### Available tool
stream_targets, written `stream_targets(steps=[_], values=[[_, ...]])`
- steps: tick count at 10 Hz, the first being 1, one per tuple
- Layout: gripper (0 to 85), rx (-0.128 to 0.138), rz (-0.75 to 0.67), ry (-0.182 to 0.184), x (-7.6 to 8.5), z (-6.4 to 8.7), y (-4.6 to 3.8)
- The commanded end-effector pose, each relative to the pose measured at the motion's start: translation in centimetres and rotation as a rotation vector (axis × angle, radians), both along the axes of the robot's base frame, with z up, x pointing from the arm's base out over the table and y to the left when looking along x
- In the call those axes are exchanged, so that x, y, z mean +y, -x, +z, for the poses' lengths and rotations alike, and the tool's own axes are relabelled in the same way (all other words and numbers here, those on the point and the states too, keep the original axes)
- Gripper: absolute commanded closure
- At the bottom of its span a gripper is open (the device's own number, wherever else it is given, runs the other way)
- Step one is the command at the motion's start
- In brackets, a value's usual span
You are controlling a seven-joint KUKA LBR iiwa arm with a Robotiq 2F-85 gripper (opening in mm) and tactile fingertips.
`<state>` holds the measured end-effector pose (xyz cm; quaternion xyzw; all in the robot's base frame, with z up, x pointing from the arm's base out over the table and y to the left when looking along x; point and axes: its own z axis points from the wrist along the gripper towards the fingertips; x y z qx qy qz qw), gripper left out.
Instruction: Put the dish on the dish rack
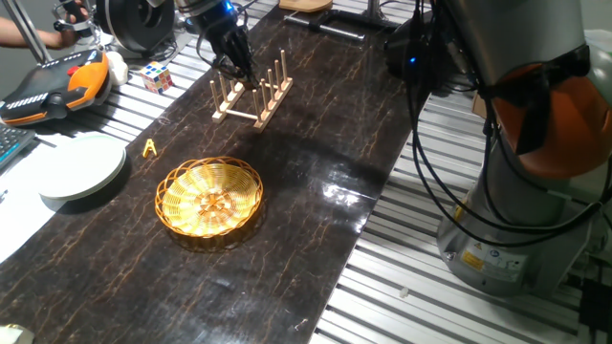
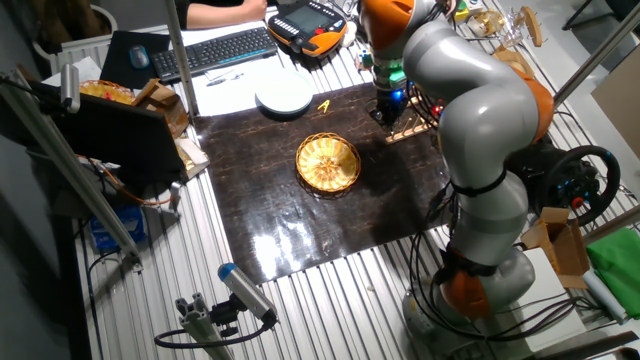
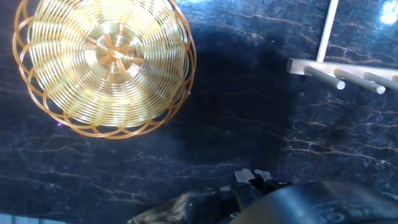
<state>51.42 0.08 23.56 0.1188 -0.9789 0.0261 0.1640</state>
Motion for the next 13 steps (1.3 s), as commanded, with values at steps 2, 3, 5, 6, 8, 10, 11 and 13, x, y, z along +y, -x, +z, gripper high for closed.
stream_targets(steps=[2,3,5,6,8,10,11,13], values=[[83.0,-0.069,-0.021,-0.098,0.0,0.0,0.00],[83.0,-0.021,-0.036,-0.099,0.0,0.0,0.00],[83.0,-0.002,-0.038,-0.089,0.0,0.0,0.00],[83.0,-0.005,-0.049,-0.093,0.0,0.0,0.00],[76.0,-0.084,-0.088,-0.080,0.1,-0.1,-0.03],[45.7,-0.110,-0.138,-0.108,1.6,-0.9,-1.37],[36.7,-0.082,-0.157,-0.088,2.4,-1.7,-2.34],[24.0,-0.126,-0.153,-0.077,3.0,-4.1,-4.20]])
